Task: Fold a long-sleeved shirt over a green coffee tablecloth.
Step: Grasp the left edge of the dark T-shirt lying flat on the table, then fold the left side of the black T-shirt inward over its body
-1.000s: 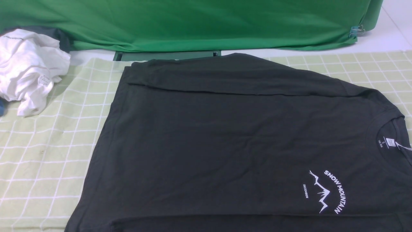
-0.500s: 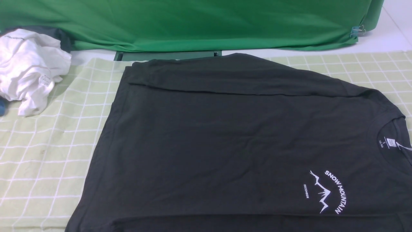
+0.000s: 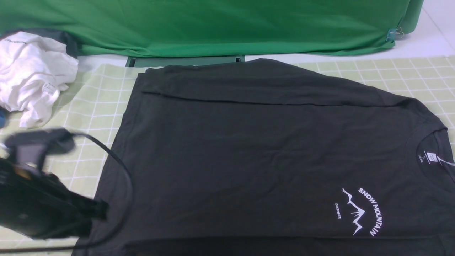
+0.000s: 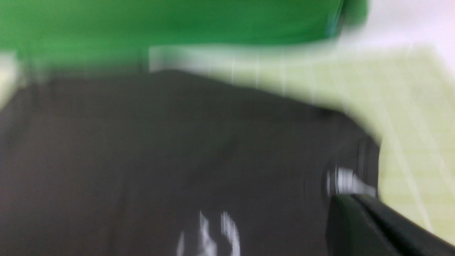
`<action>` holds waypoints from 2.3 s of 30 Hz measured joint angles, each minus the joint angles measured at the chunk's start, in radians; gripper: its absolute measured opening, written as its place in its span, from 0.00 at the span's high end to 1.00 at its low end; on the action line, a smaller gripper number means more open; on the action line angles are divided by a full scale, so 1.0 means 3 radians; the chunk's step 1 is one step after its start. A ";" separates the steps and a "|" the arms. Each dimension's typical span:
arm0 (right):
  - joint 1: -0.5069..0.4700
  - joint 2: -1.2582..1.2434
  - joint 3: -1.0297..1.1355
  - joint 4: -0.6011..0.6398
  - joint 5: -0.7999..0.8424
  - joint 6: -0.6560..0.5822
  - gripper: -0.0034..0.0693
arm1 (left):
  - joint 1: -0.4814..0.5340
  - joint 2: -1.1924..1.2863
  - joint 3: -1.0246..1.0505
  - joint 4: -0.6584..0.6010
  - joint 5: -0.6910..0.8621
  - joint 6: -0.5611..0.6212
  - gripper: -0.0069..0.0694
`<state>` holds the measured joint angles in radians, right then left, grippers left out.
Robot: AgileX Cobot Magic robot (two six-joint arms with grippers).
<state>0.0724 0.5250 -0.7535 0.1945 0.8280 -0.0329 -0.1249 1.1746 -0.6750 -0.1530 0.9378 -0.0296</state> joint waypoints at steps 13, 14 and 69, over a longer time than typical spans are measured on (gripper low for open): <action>0.0191 0.0562 -0.0153 0.0646 0.0368 -0.0706 0.95 | -0.0517 0.0637 0.0040 0.0728 -0.0312 -0.0851 0.75; 0.0191 0.0562 -0.0153 0.0650 0.0366 -0.0709 0.95 | -0.0517 0.0637 0.0053 0.0728 -0.0360 -0.0851 0.71; 0.0191 0.0565 -0.0161 0.0672 0.0205 -0.0785 0.93 | -0.0517 0.0768 -0.1401 0.0815 -0.0271 -0.0327 0.84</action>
<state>0.1296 0.6946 -0.8017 0.3960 0.8895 -0.2685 -0.2800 1.4051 -1.0954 0.0916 0.8564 -0.1277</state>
